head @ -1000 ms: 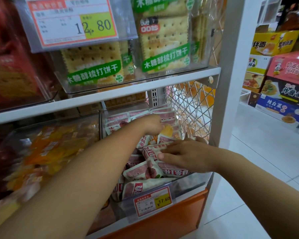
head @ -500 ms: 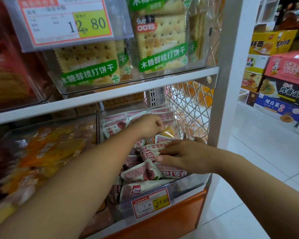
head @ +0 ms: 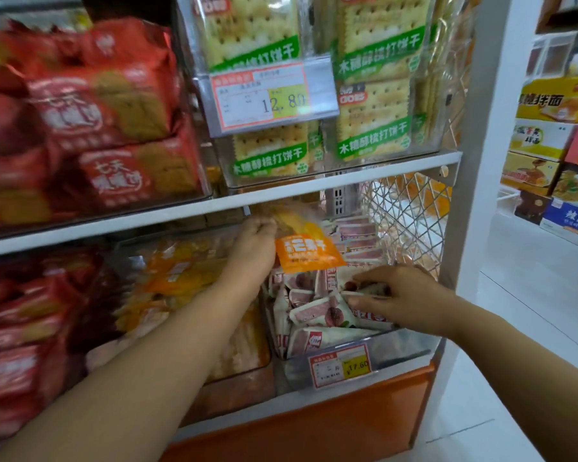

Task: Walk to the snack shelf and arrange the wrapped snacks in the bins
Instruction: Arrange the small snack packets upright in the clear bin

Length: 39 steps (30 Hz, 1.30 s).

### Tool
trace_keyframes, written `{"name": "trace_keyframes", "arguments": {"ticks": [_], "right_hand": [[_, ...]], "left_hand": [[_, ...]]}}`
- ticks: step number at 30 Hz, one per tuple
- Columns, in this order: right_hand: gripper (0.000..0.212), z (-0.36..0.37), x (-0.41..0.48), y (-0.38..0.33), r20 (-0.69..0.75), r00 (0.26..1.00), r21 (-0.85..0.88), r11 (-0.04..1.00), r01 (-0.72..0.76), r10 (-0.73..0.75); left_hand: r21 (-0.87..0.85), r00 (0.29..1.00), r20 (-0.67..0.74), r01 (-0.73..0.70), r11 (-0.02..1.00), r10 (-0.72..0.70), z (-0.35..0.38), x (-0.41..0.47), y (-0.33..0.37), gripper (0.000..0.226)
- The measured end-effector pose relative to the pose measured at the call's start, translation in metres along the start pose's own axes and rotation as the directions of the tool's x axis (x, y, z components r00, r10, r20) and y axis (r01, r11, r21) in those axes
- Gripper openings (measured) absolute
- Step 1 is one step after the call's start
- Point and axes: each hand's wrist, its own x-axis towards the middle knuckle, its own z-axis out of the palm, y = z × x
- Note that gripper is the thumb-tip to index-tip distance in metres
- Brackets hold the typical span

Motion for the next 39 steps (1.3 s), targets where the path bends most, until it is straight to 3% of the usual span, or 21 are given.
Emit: {"name": "trace_keyframes", "arguments": {"ticks": [4, 7, 10, 13, 15, 17, 20, 23, 26, 29, 33, 36, 39], "right_hand": [[0.059, 0.006, 0.001, -0.02, -0.048, 0.997, -0.057, 0.996, 0.065, -0.068], [0.047, 0.01, 0.002, -0.046, -0.067, 0.976, -0.072, 0.977, 0.201, -0.205], [0.045, 0.02, 0.008, -0.068, 0.022, 0.95, -0.035, 0.95, 0.311, -0.31], [0.054, 0.023, 0.02, -0.073, 0.168, 0.946, 0.05, 0.961, 0.272, -0.276], [0.059, 0.02, 0.027, -0.072, 0.288, 0.928, 0.108, 0.97, 0.215, -0.238], [0.057, 0.021, 0.036, -0.07, 0.349, 0.913, -0.026, 0.971, 0.236, -0.212], [0.042, 0.027, 0.053, -0.073, 0.361, 0.901, -0.145, 0.94, 0.308, -0.24], [0.061, 0.034, 0.065, -0.074, 0.406, 0.885, -0.152, 0.938, 0.312, -0.228], [0.095, 0.034, 0.069, -0.066, 0.453, 0.858, -0.122, 0.936, 0.33, -0.243], [0.109, 0.026, 0.069, -0.061, 0.478, 0.825, 0.005, 0.94, 0.341, -0.301], [0.075, 0.026, 0.08, -0.069, 0.601, 0.745, -0.155, 0.871, 0.466, -0.291], [0.079, 0.026, 0.088, -0.08, 0.736, 0.667, -0.265, 0.857, 0.443, -0.117], [0.077, 0.027, 0.092, -0.077, 0.723, 0.674, -0.242, 0.86, 0.45, -0.149]], "left_hand": [[0.021, 0.992, -0.121, -0.029, 0.999, 0.031, -0.061, -0.017, -0.007, 0.024], [0.169, 0.981, -0.174, -0.058, 0.984, 0.087, -0.105, -0.024, -0.011, 0.016], [0.325, 0.963, -0.224, -0.069, 0.943, 0.147, -0.14, -0.028, -0.021, 0.014], [0.455, 0.959, -0.215, -0.071, 0.888, 0.187, -0.159, -0.031, -0.03, 0.029], [0.637, 0.94, -0.183, -0.111, 0.762, 0.289, -0.161, -0.03, -0.033, 0.043], [0.773, 0.908, -0.071, -0.211, 0.598, 0.413, -0.153, -0.034, -0.031, 0.041], [0.687, 0.856, 0.321, -0.505, 0.522, 0.406, -0.125, -0.046, -0.025, 0.033], [0.619, 0.793, 0.526, -0.606, 0.5, 0.308, -0.096, -0.051, -0.028, 0.036], [0.584, 0.768, 0.562, -0.632, 0.51, 0.307, -0.078, -0.046, -0.033, 0.034], [0.564, 0.778, 0.562, -0.61, 0.557, 0.282, -0.072, -0.036, -0.036, 0.034], [0.551, 0.773, 0.552, -0.619, 0.559, 0.311, -0.068, -0.029, -0.036, 0.033], [0.537, 0.771, 0.549, -0.621, 0.571, 0.323, -0.068, -0.026, -0.039, 0.033], [0.514, 0.767, 0.548, -0.624, 0.589, 0.334, -0.068, -0.024, -0.042, 0.032]]}}
